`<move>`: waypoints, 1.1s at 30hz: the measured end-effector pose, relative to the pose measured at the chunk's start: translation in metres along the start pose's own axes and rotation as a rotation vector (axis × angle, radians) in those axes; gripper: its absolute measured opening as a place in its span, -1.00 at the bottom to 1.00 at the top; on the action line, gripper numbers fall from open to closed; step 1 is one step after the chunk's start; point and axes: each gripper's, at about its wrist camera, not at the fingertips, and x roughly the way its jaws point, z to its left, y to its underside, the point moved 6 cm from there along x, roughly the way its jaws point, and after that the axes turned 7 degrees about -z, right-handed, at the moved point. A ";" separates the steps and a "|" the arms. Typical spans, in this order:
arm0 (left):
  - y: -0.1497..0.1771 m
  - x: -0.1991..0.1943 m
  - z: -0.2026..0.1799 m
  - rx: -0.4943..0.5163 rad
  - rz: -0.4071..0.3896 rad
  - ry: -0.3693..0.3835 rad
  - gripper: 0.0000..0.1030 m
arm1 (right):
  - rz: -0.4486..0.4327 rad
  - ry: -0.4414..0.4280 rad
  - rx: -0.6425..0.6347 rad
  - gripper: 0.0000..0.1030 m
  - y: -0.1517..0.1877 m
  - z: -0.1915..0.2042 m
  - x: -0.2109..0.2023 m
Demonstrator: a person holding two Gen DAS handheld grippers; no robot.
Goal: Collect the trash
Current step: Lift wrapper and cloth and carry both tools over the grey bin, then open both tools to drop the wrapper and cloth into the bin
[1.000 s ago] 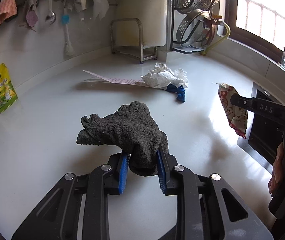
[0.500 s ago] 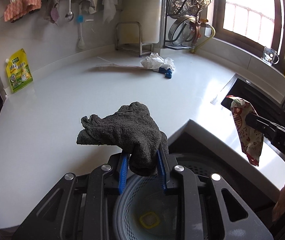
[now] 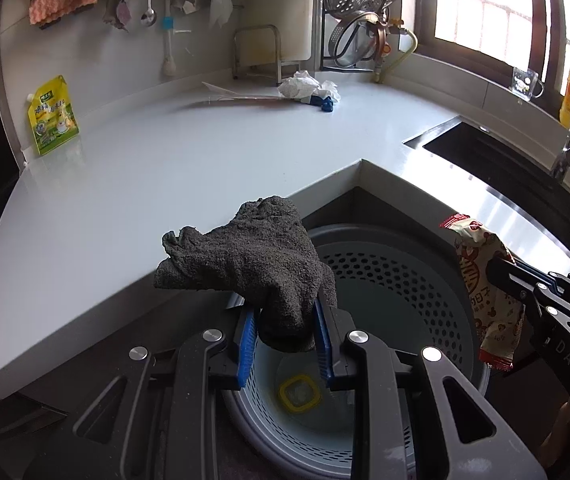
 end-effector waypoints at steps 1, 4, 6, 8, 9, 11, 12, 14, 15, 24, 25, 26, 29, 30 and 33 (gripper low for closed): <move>0.002 0.000 -0.001 -0.001 0.005 0.002 -0.51 | 0.003 0.004 -0.004 -0.82 0.002 0.000 -0.001; 0.010 0.001 -0.002 -0.006 0.022 0.009 -0.51 | 0.009 0.014 -0.015 -0.82 0.008 0.000 -0.002; 0.013 0.003 -0.003 -0.006 0.035 0.013 -0.51 | 0.008 0.019 -0.024 -0.82 0.011 0.001 -0.002; 0.016 0.005 -0.005 -0.003 0.044 0.016 -0.51 | 0.006 0.024 -0.035 -0.82 0.014 0.001 -0.003; 0.017 0.006 -0.006 -0.002 0.048 0.017 -0.51 | 0.007 0.020 -0.038 -0.82 0.015 0.001 -0.002; 0.019 0.009 -0.007 -0.001 0.056 0.021 -0.51 | 0.011 0.008 -0.043 -0.82 0.017 0.002 -0.001; 0.020 0.010 -0.008 0.000 0.060 0.021 -0.51 | 0.014 0.007 -0.044 -0.82 0.018 0.002 0.000; 0.023 0.014 -0.010 0.004 0.071 0.020 -0.51 | 0.027 -0.001 -0.043 -0.82 0.020 0.003 0.004; 0.024 0.016 -0.011 0.004 0.077 0.022 -0.51 | 0.033 -0.004 -0.043 -0.82 0.021 0.002 0.006; 0.039 0.034 -0.017 0.006 0.139 0.035 -0.47 | 0.093 -0.026 -0.048 -0.82 0.038 0.003 0.026; 0.040 0.035 -0.018 0.003 0.144 0.036 -0.46 | 0.096 -0.031 -0.049 -0.81 0.040 0.003 0.027; 0.041 0.036 -0.017 -0.001 0.149 0.038 -0.46 | 0.100 -0.034 -0.050 -0.81 0.041 0.003 0.028; 0.044 0.039 -0.016 -0.014 0.163 0.044 -0.42 | 0.119 -0.035 -0.046 -0.81 0.045 0.002 0.033; 0.045 0.040 -0.016 -0.016 0.167 0.046 -0.41 | 0.124 -0.036 -0.044 -0.81 0.046 0.001 0.034; 0.046 0.041 -0.016 -0.018 0.175 0.043 -0.40 | 0.123 -0.041 -0.040 -0.81 0.048 0.001 0.034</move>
